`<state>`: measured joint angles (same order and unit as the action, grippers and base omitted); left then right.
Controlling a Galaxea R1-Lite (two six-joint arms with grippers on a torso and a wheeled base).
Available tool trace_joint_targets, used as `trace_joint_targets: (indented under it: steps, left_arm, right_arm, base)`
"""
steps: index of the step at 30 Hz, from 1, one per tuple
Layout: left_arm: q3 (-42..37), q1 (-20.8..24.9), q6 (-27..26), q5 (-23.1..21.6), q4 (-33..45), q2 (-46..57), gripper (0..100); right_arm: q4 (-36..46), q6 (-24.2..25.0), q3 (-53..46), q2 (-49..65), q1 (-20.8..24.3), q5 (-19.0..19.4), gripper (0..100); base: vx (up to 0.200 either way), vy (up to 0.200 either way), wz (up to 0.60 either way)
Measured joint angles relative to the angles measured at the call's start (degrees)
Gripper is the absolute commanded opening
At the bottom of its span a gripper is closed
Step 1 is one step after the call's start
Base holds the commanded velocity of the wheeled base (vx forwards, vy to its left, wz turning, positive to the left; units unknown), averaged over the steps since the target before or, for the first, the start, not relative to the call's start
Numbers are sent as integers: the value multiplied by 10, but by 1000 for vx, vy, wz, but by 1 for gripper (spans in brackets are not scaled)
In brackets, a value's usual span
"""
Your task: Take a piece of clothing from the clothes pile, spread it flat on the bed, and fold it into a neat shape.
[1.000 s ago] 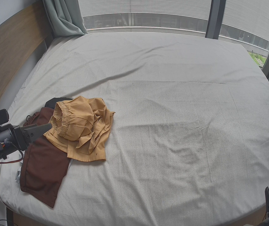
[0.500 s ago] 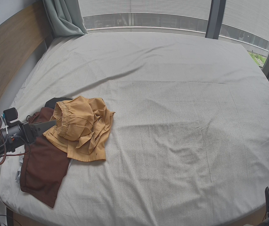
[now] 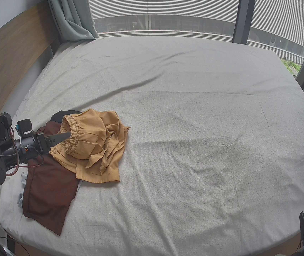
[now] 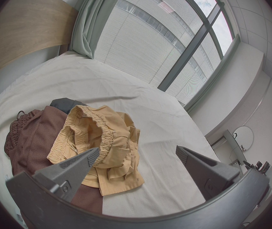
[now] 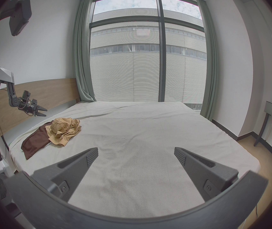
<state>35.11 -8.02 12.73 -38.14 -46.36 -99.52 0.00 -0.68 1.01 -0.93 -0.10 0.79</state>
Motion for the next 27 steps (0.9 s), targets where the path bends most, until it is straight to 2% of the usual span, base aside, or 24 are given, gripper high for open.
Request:
trace_joint_targets:
  steps: [27]
  left_arm:
    - [105,1,-1,-2,-31,-146,100]
  right_arm:
    - [0,0,0,0,0,0,100]
  base:
    - [0,0,0]
